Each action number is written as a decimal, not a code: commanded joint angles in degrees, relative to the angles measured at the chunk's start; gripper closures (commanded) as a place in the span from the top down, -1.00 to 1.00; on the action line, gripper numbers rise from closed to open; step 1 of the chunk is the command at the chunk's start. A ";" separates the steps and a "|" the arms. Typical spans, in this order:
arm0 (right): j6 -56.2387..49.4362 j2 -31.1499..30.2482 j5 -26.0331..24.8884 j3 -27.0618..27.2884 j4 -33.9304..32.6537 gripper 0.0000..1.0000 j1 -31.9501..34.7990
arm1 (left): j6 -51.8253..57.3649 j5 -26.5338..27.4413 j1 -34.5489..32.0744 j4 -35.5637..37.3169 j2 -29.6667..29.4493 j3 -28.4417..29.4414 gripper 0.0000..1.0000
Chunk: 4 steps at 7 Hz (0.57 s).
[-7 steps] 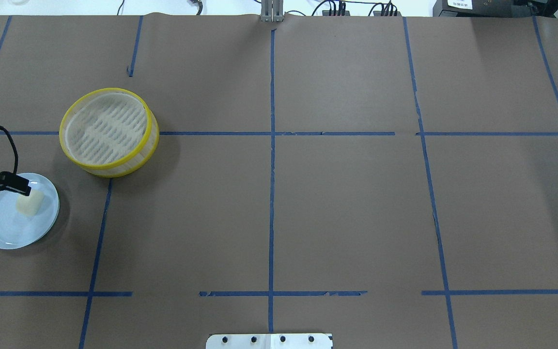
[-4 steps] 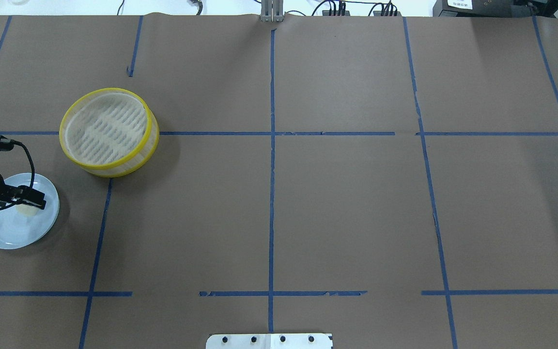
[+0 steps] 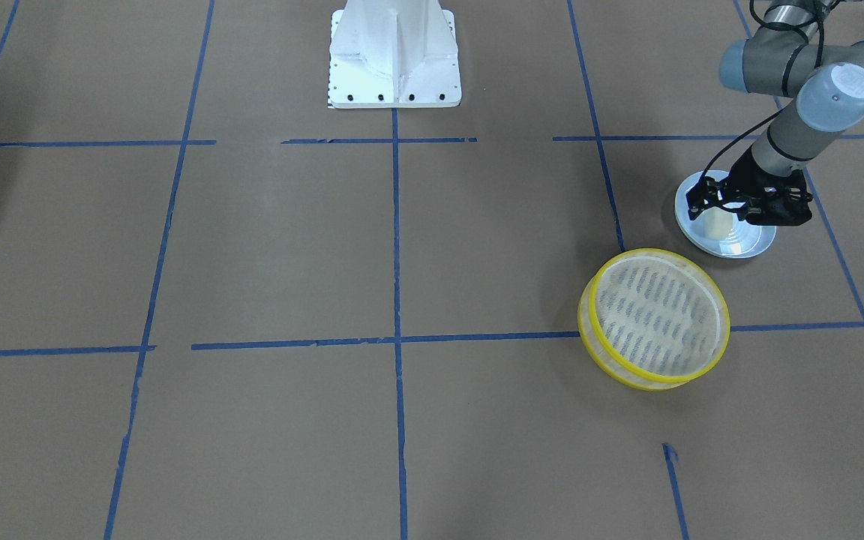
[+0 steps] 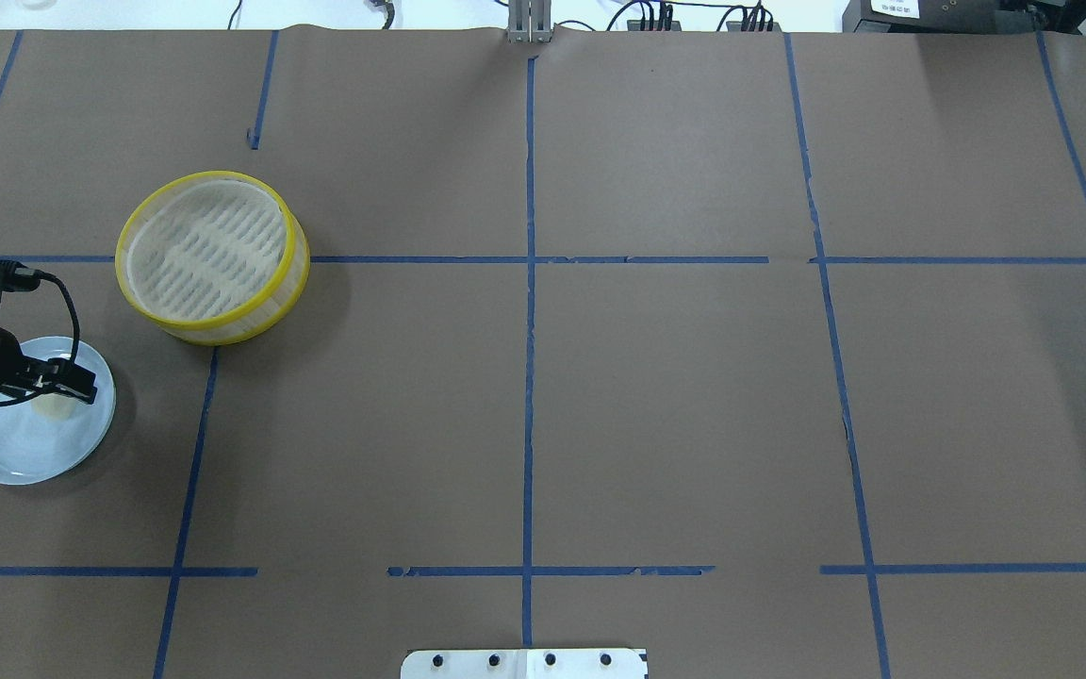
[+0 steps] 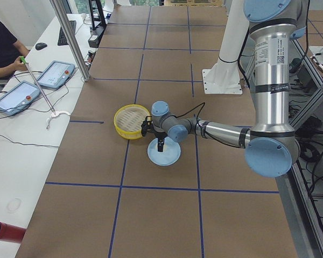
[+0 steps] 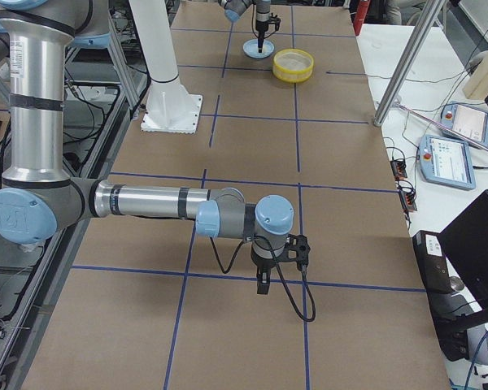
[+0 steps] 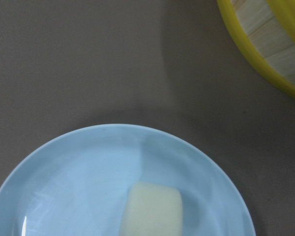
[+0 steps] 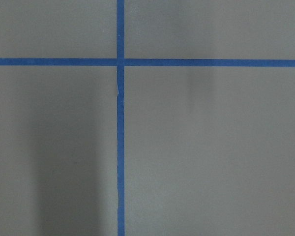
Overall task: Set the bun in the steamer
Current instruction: 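Lower the left gripper over the cream bun on the plate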
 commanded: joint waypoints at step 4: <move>0.00 0.00 0.00 0.00 0.00 1.00 0.07 | 0.23 0.71 -0.08 -3.58 0.14 1.66 0.33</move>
